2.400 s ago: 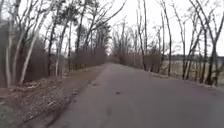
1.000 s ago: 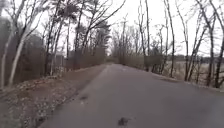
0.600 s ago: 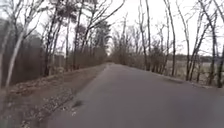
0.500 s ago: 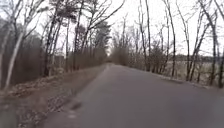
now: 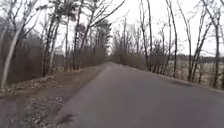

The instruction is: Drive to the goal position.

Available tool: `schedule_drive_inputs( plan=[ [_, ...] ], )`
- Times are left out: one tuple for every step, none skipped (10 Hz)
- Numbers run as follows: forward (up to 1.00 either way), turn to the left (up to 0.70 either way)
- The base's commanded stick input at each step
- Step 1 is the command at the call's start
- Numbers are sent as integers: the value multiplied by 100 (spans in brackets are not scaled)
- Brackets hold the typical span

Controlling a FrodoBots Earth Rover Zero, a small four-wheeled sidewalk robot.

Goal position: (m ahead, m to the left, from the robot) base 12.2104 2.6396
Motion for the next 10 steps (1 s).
schedule_drive_inputs(
  plan=[
    [85, 0],
    [85, 0],
    [85, 0],
    [85, 0],
    [85, 0],
    [85, 0],
    [85, 0],
    [85, 0],
    [85, 0],
    [85, 0]
  ],
)
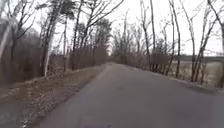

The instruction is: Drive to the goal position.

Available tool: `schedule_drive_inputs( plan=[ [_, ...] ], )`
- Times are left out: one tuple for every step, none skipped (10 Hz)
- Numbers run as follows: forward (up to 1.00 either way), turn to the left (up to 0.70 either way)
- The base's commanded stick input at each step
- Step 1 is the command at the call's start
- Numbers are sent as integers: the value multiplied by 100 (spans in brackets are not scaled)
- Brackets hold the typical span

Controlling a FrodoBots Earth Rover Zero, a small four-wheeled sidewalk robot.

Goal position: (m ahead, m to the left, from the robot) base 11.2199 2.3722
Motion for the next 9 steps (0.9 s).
schedule_drive_inputs(
  plan=[
    [85, 0],
    [85, 0],
    [85, 0],
    [85, 0],
    [85, 0],
    [85, 0],
    [85, 0],
    [85, 0],
    [85, 0]
  ],
)
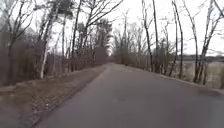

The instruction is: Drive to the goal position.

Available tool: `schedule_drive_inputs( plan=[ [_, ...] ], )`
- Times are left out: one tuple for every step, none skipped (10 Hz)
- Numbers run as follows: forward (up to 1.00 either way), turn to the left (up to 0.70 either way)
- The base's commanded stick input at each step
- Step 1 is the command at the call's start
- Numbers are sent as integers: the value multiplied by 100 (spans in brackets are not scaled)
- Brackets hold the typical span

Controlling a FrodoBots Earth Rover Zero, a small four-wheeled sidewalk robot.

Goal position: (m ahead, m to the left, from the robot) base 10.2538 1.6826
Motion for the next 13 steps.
schedule_drive_inputs(
  plan=[
    [85, 0],
    [85, 0],
    [85, 0],
    [85, 0],
    [85, 0],
    [85, 0],
    [85, 0],
    [85, 0],
    [85, 0],
    [85, 0],
    [85, 0],
    [85, 0],
    [85, 0]
  ],
)
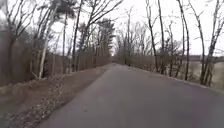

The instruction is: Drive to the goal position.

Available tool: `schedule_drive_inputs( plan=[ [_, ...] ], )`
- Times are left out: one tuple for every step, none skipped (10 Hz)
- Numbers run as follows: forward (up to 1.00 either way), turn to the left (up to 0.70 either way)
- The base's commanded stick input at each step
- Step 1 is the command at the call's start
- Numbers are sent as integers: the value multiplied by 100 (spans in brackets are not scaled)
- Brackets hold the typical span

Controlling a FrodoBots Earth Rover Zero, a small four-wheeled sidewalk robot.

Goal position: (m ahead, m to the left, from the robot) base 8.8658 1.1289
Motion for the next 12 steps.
schedule_drive_inputs(
  plan=[
    [85, 0],
    [85, 0],
    [85, 0],
    [85, 0],
    [85, 0],
    [85, 0],
    [85, 0],
    [85, 0],
    [85, 0],
    [85, 0],
    [85, 0],
    [85, 0]
  ],
)
